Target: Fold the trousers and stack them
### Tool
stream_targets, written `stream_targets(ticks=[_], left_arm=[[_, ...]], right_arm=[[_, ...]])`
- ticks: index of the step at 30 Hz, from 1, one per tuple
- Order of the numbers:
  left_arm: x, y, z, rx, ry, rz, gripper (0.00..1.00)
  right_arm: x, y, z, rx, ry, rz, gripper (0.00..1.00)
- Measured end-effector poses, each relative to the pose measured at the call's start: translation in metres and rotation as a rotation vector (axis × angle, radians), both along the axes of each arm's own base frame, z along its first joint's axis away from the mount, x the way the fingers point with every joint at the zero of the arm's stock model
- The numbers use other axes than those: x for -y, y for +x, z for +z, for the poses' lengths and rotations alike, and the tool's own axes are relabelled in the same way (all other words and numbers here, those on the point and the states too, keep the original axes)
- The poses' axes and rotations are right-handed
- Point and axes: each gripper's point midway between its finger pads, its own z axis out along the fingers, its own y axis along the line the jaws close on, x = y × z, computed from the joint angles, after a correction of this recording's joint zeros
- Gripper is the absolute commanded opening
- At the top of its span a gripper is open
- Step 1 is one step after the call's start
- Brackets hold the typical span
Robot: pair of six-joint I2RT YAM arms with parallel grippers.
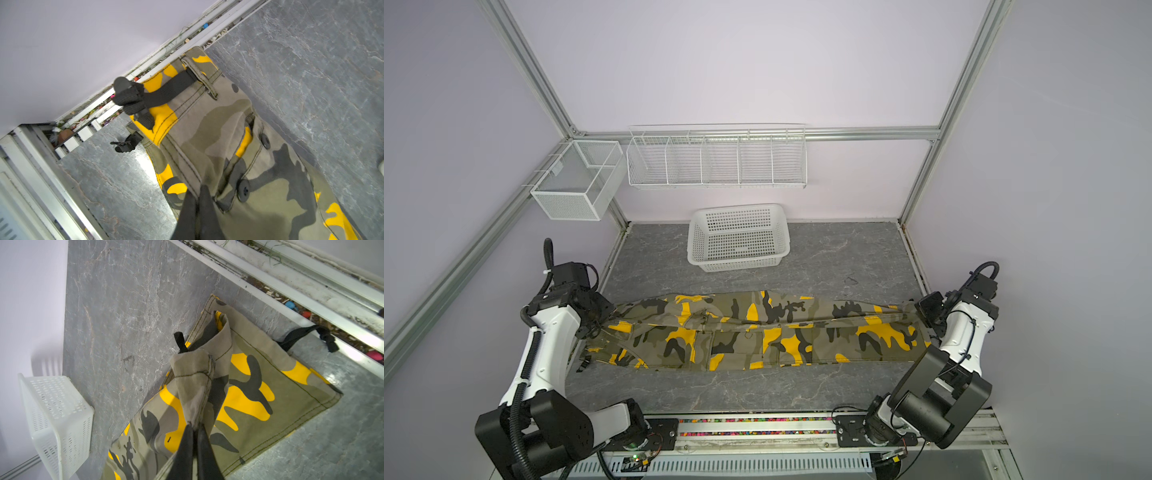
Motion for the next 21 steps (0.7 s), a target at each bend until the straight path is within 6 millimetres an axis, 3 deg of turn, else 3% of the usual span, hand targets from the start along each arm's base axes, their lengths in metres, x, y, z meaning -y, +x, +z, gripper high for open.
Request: stream_targets(ticks=[5,13,21], left_arm=[[-0.005,-0.011,-0.011,-0.037,0.012,0.041,0.0],[-0.009,-0.03,-0.032,-0.101,0.021,0.098,0.0],[-0.006,-0.049,-0.071,-0.187,-0.017,0.161,0.0]], right_arm=[[-0.004,-0.023,-0.011,-0.072,-0.033,-0.025,0.07],[-0.015,-0.07,-0.051,-0.243,-0.051,-0.06,0.07],[-0.02,-0.089,-0.076,-0.323,-0.051,-0.07,0.07]])
